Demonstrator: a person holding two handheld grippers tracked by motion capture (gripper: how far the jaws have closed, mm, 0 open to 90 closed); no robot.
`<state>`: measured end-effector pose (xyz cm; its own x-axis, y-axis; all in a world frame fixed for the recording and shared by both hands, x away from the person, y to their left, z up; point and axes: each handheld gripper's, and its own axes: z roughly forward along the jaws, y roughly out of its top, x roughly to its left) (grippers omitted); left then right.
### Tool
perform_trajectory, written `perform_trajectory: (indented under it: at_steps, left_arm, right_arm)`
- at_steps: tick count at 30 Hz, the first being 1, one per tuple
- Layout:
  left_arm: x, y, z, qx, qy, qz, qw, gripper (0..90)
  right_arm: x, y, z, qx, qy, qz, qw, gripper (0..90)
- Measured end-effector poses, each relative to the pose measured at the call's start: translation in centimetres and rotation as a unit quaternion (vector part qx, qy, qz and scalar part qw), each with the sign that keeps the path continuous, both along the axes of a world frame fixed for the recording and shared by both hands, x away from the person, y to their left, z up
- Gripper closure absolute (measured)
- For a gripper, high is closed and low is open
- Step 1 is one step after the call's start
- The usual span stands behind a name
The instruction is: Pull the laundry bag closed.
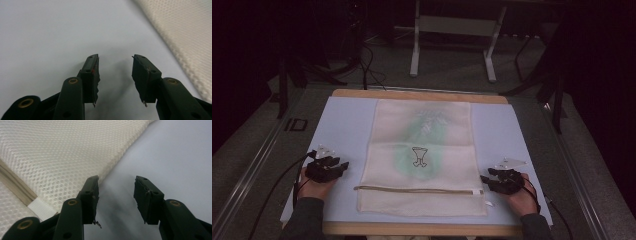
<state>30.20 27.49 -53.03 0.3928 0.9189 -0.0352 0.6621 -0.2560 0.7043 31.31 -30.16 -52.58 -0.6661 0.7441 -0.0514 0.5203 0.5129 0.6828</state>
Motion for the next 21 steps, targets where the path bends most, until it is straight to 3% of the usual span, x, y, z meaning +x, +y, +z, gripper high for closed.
perform_trajectory:
  at_steps: [5,9,21]
  left_arm:
    - [0.0,0.0,0.1,-0.019,0.001,-0.018,0.9997,57.0]
    - [-0.1,-0.2,0.3,-0.041,-0.002,-0.037,0.9985,58.4]
    - [-0.2,-0.5,0.4,-0.053,-0.005,-0.069,0.9962,63.4]
  right_arm:
    - [0.1,0.2,0.0,0.013,0.004,0.004,0.9999,53.5]
    - [0.1,0.1,0.0,0.044,0.004,0.001,0.999,53.4]
    - [-0.4,2.8,0.4,0.038,-0.008,0.039,0.9985,52.8]
